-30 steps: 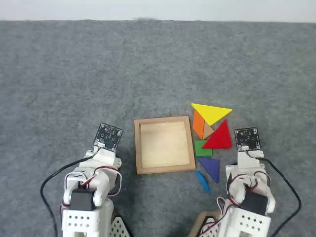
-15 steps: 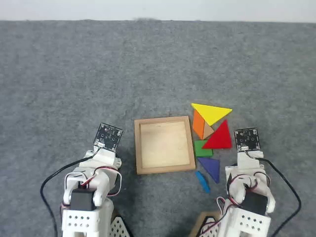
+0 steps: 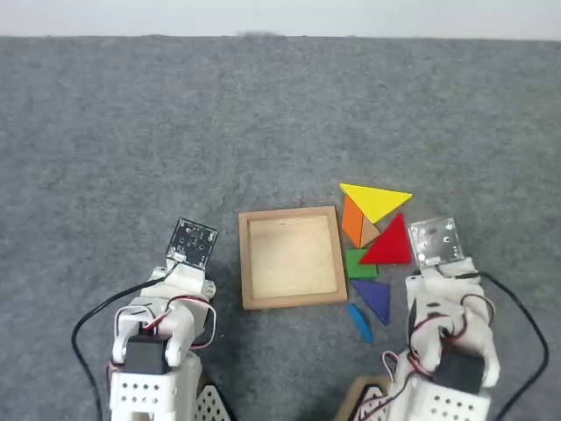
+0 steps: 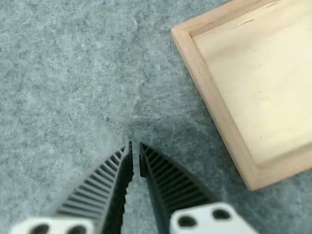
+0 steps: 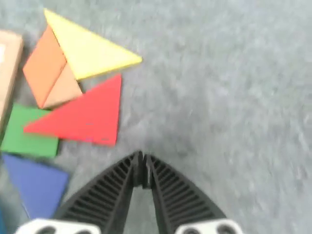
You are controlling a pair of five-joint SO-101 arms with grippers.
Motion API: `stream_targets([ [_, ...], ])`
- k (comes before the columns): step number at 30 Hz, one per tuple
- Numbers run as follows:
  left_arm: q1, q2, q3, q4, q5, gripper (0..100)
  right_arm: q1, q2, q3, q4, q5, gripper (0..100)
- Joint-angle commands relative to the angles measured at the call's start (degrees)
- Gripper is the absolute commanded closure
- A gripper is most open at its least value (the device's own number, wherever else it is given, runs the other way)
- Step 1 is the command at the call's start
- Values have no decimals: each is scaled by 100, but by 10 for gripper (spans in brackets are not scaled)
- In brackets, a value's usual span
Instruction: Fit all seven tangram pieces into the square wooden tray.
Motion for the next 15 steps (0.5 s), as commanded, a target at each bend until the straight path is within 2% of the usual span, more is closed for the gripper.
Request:
stream_targets([
  [1,-53,-97,-57,18,-44,978,-84,1429,-1187,-251,-79,989],
  [4,-44,-97,-57,18,-44,978,-453,3248,-2286,-312,-492,989],
  [10,-53,-97,-57,18,-44,978,-1596,6888,-4246,-347,-1943,987],
  [15,-53,-97,-57,18,-44,978,-1982,8637,-4958,-629,-2963,858],
])
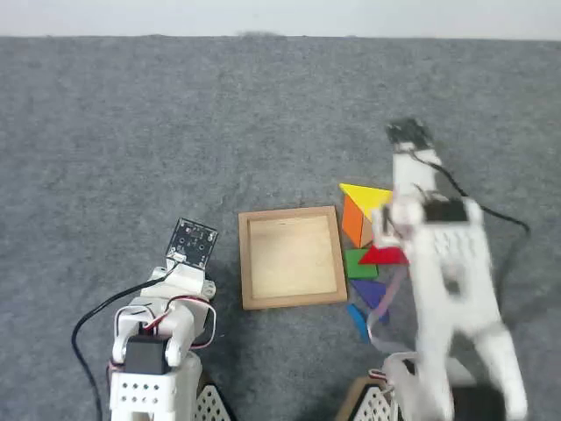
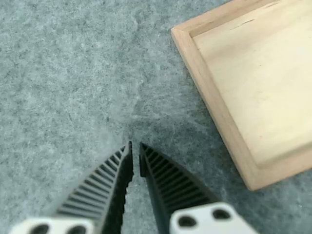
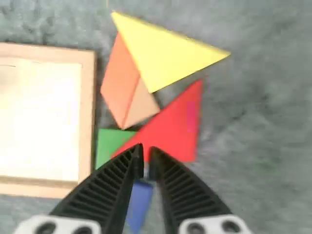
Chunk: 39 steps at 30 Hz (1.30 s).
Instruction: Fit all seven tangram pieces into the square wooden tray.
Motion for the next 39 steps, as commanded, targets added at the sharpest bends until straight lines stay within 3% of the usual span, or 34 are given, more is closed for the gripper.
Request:
stream_targets([
  [1,-53,-97,-57,18,-44,978,-233,1068,-607,-453,-782,830],
  [7,-44,-97,-57,18,-44,978,-154,1684,-615,-769,-1345,728],
  [23,-53,-97,-57,18,-44,978,207,2949,-914,-374,-1407,728],
  [28,-53,-97,-57,18,-44,978,215,2958,-914,-347,-1345,729],
  [39,-44,-97,-57,18,-44,978,523,1974,-853,-180,-431,767],
])
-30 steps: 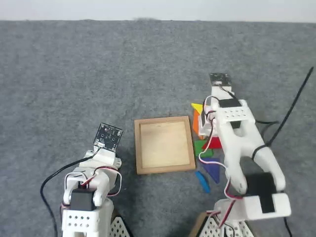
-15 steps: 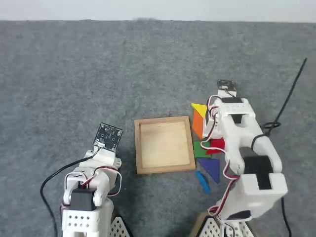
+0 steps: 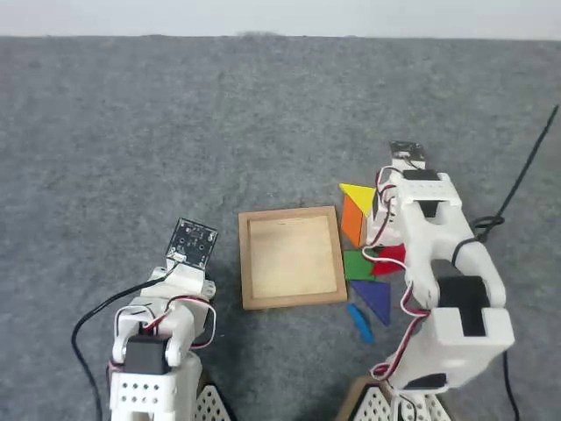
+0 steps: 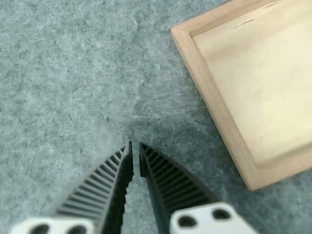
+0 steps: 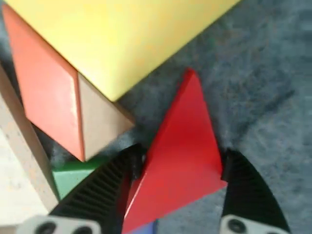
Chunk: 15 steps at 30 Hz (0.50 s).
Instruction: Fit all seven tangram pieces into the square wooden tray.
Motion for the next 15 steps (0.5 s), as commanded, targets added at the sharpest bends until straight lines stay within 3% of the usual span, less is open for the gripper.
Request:
stream_targets([
  [1,-53,-97,-57,18,-44,978,145,-840,18,110,396,768],
  [8,-44,-97,-57,18,-44,978,-391,-1745,299,119,818,768],
  [11,-53,-97,-57,18,-44,978,-637,-1868,308,321,571,764],
  [15,-53,-97,-57,18,-44,978,-444,-1736,422,189,70,705],
])
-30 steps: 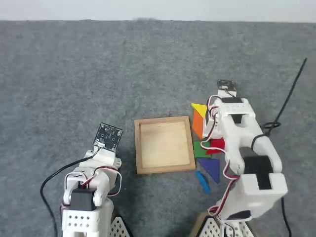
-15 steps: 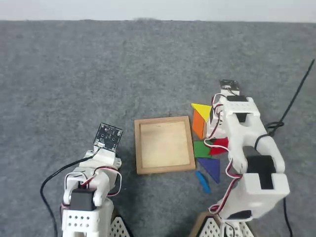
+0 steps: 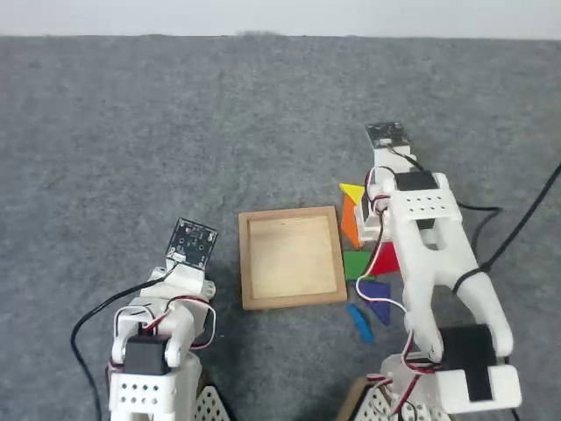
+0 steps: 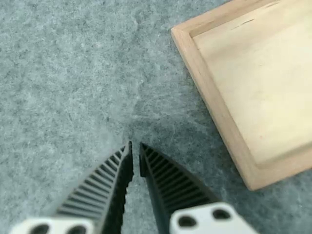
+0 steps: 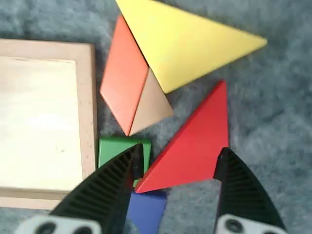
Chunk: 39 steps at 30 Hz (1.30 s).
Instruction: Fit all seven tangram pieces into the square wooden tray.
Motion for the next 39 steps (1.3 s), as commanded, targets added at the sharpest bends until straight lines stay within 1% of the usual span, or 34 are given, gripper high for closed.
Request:
stream_targets([
  [1,-44,-97,-57,18,-44,978,198,-119,18,-163,-404,681],
  [4,-44,-97,-57,18,-44,978,479,382,9,-400,-536,635],
  [8,-44,-97,-57,18,-44,978,558,1042,9,-664,-545,633],
  [14,-53,-97,-57,18,-44,978,567,1525,-88,-576,-545,635],
  [16,-53,-97,-57,18,-44,978,558,1613,-114,-505,-545,663],
  [21,-53,-97,-57,18,-44,978,576,1684,-229,-541,-545,767],
  [23,-53,-97,-57,18,-44,978,576,1666,-237,-541,-519,783],
  [28,-53,-97,-57,18,-44,978,576,1657,-448,-470,-484,789],
  [31,-53,-97,-57,18,-44,978,523,1508,-677,-215,-308,789],
  [36,-53,-97,-57,18,-44,978,549,637,-633,-40,-255,790],
  [39,-53,-97,-57,18,-44,978,523,-40,-229,-48,-264,790],
])
